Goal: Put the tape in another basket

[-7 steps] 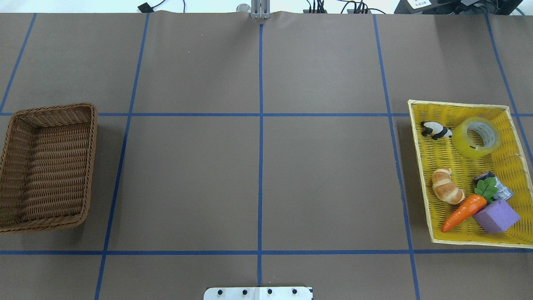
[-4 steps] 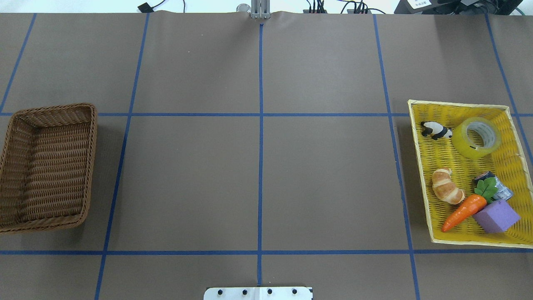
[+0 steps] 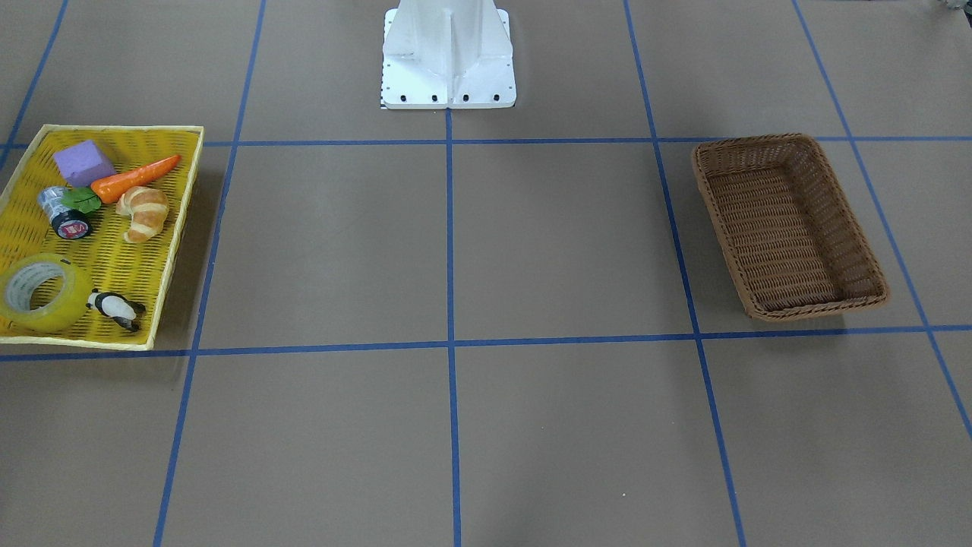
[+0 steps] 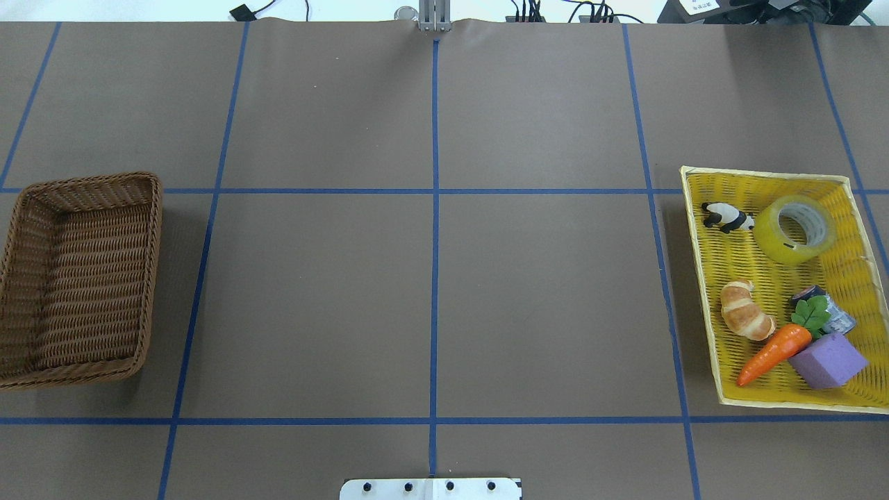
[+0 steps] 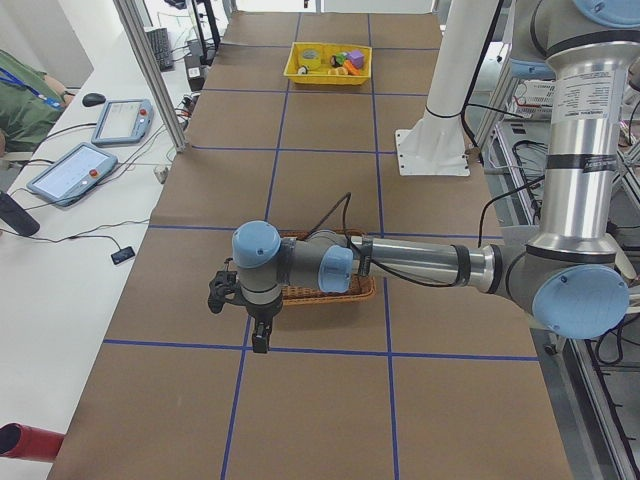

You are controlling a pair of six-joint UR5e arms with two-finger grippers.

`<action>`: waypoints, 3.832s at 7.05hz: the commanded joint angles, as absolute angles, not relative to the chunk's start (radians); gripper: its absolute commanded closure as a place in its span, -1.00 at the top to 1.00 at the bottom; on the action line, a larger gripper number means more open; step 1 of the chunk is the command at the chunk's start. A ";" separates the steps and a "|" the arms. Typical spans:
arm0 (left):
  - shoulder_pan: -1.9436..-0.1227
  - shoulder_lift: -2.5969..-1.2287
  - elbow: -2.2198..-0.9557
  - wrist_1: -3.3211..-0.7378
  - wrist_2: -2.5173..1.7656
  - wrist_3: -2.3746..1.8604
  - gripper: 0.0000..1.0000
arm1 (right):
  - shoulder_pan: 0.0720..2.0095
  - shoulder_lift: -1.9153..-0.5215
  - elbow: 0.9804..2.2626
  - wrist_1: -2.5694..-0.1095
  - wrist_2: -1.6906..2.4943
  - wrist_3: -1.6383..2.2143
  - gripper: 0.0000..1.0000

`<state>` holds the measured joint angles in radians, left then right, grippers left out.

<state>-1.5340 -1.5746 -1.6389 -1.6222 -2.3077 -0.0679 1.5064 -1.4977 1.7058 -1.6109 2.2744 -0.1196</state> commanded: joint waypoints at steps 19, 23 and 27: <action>-1.528 -1.578 -1.560 -1.718 -2.356 -0.069 0.97 | 1.193 -1.440 1.465 -1.370 2.315 -0.133 0.51; -1.528 -1.582 -1.560 -1.718 -2.356 -0.069 0.97 | 1.192 -1.443 1.447 -1.368 2.295 -0.133 0.21; -1.528 -1.582 -1.566 -1.720 -2.358 -0.071 0.97 | 1.180 -1.442 1.439 -1.368 2.296 -0.132 0.16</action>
